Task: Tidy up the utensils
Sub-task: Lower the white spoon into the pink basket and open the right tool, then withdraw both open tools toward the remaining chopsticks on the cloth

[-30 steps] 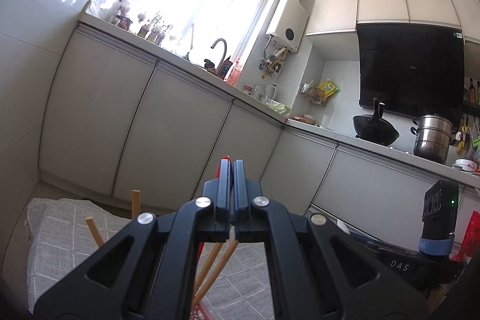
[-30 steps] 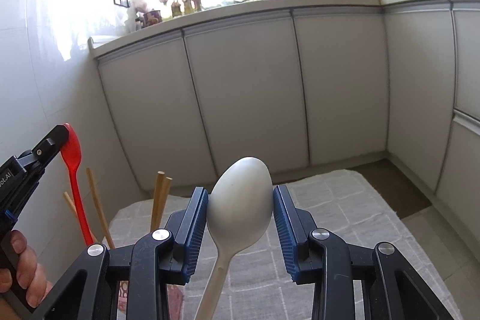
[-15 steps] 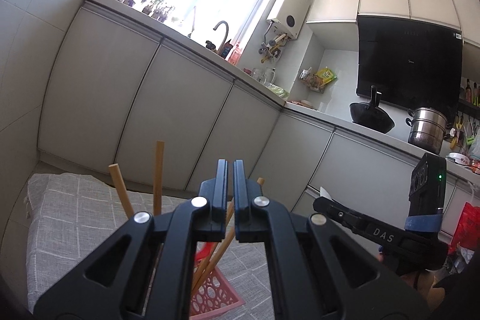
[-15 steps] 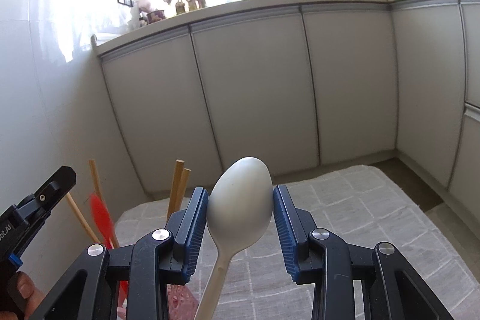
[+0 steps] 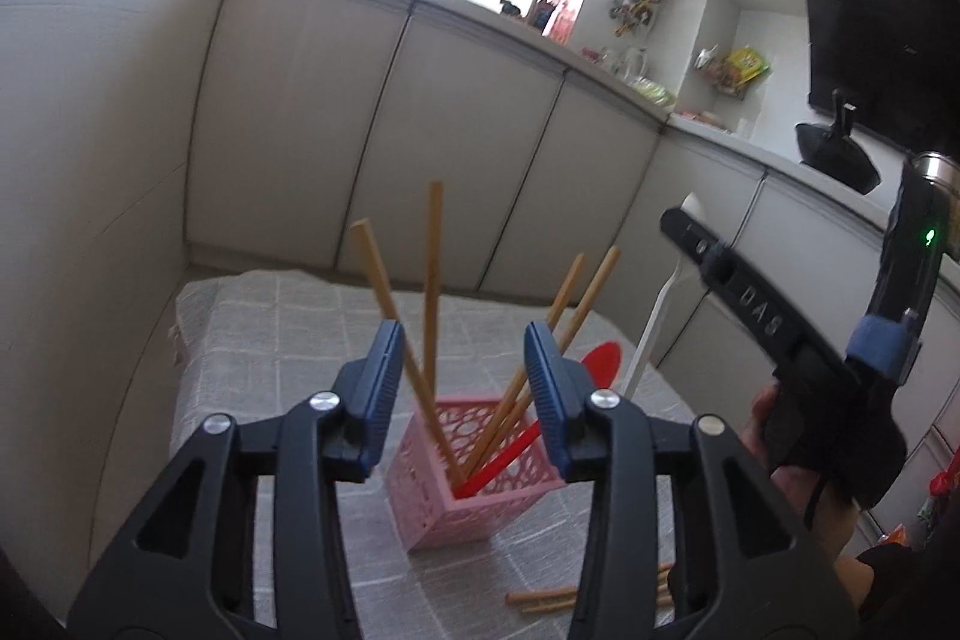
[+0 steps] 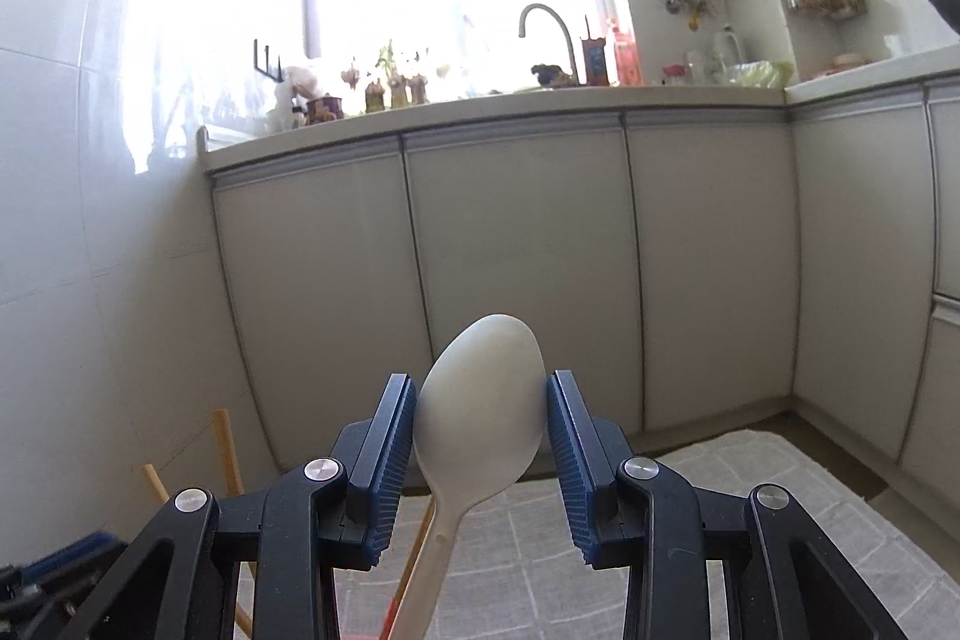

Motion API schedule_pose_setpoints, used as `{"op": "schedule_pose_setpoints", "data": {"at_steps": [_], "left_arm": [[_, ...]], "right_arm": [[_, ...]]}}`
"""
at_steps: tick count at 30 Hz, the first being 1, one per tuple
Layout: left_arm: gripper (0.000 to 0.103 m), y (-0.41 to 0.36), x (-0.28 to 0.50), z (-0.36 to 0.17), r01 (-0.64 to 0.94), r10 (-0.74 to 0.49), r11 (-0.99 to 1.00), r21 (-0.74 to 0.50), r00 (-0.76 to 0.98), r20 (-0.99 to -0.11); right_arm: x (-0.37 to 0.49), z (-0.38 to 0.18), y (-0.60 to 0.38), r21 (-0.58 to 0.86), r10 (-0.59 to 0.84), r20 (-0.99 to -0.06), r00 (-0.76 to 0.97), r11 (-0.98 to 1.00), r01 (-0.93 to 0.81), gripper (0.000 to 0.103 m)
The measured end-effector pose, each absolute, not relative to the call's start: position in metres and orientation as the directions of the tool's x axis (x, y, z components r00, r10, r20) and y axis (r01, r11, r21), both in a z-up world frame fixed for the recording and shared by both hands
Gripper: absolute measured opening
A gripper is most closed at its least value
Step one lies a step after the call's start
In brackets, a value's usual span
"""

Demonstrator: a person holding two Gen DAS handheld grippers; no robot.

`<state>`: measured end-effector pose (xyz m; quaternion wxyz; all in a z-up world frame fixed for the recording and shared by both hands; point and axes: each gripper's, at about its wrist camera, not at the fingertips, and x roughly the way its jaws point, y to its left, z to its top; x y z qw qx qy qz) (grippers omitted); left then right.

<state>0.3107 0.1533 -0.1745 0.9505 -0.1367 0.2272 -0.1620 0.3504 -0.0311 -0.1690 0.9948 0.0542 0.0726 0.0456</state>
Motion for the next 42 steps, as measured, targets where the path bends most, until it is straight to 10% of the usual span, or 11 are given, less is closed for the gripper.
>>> {"op": "schedule_pose_setpoints", "data": {"at_steps": [12,42], "left_arm": [[0.051,0.177,0.335,-0.244,-0.041,-0.202,0.958,-0.285,0.612,-0.765],[0.074,0.158,0.325,-0.206,-0.060,-0.180,0.964,-0.259,0.570,-0.801]], "right_arm": [[0.369,-0.178,0.012,0.054,0.098,-0.092,0.991,0.994,-0.094,0.040],[0.328,-0.149,-0.039,0.011,0.097,-0.213,0.972,0.995,-0.097,0.067]]}}
